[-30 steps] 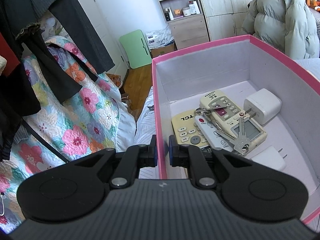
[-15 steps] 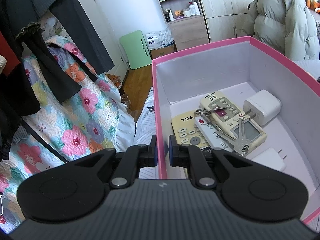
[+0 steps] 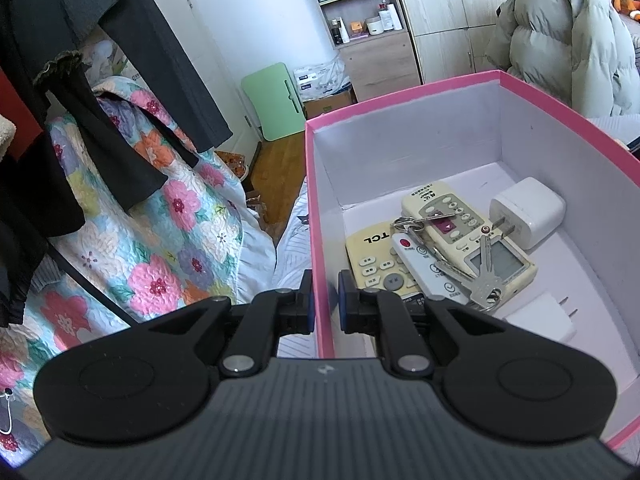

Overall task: Organize rigid objects
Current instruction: 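Grasp the long cream block by its end with the right gripper, then carry the cream block into the pink box and lay it down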

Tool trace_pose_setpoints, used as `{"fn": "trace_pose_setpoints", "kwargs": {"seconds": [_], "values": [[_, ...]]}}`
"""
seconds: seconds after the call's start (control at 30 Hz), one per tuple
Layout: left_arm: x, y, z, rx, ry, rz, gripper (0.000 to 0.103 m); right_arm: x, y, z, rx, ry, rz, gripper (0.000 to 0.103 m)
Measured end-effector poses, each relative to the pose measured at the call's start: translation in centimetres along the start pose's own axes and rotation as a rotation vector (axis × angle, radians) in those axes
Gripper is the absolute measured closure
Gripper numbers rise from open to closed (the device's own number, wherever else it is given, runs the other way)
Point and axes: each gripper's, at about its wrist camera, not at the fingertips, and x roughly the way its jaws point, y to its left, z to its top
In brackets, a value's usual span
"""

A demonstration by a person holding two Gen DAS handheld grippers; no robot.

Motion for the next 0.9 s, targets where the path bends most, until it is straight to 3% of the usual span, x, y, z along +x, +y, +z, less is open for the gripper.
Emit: {"fn": "trace_pose_setpoints", "kwargs": {"seconds": [0.07, 0.27, 0.37, 0.57, 0.9], "values": [[0.0, 0.1, -0.1, -0.005, 0.002, -0.002, 0.093, -0.6, 0.1, -0.1, 0.015, -0.019, -0.004, 0.038], [-0.1, 0.1, -0.2, -0.004, 0.002, 0.0, 0.093, -7.4, 2.3, -1.9, 0.013, -0.249, 0.047, 0.043], [-0.1, 0.2, -0.1, -0.006, 0.001, -0.002, 0.093, -10.2, 3.1, -3.2, 0.028, -0.317, 0.065, 0.044], [0.0, 0.1, -0.1, -0.005, 0.002, -0.002, 0.093, -13.1, 3.9, -4.7, 0.037, -0.384, 0.077, 0.044], [0.0, 0.1, -0.1, -0.006, 0.002, -0.002, 0.093, -16.7, 5.7, -3.8, -0.019, -0.47, 0.1, 0.045]]}}
